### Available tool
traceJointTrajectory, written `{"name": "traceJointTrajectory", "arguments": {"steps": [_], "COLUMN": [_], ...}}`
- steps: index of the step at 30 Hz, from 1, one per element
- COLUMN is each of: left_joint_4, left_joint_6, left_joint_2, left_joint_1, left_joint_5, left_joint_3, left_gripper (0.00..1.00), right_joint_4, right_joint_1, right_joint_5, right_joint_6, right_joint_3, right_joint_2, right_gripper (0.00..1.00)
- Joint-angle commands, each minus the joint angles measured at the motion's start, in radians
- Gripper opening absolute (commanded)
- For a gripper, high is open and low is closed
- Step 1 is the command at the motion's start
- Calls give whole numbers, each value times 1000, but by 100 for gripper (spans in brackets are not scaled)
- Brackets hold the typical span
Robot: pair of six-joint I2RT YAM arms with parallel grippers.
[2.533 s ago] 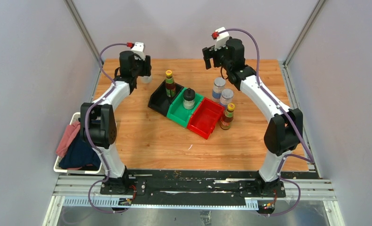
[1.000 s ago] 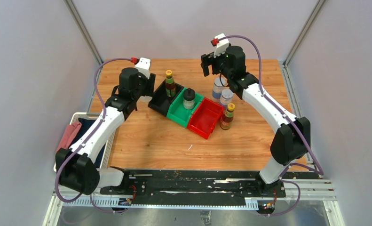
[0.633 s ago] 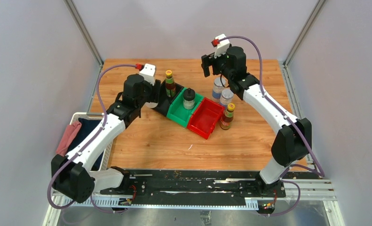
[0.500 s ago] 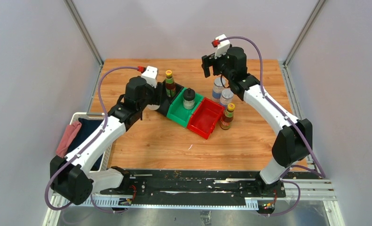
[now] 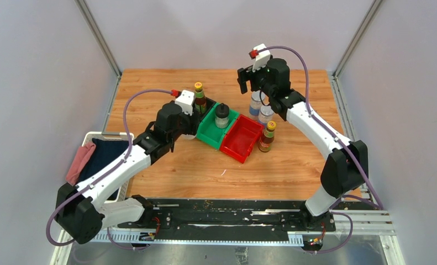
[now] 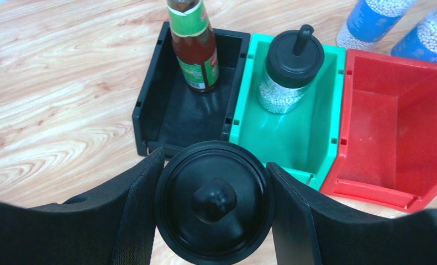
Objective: Organize the condiment bottles
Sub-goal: Place the bottle in the storage box.
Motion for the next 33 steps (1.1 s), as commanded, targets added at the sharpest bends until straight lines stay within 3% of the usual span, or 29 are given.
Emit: {"name": "traceJointTrajectory", "arguments": {"steps": [1, 33], "left_joint_4": [119, 414], "left_joint_6": [-15, 53], "left_joint_2": [-11, 210], "left_joint_1": [-30, -121], "left_joint_5": [-30, 28], "left_joint_3": [-27, -55], "left_gripper": [0, 0], "right_joint_4": [37, 102], "right_joint_1": [4, -46], "right_joint_5": [18, -8], "right_joint_6": [-11, 27], "right_joint_3": [-22, -87], "right_joint_2": [-32, -62], "right_gripper": [90, 90]}}
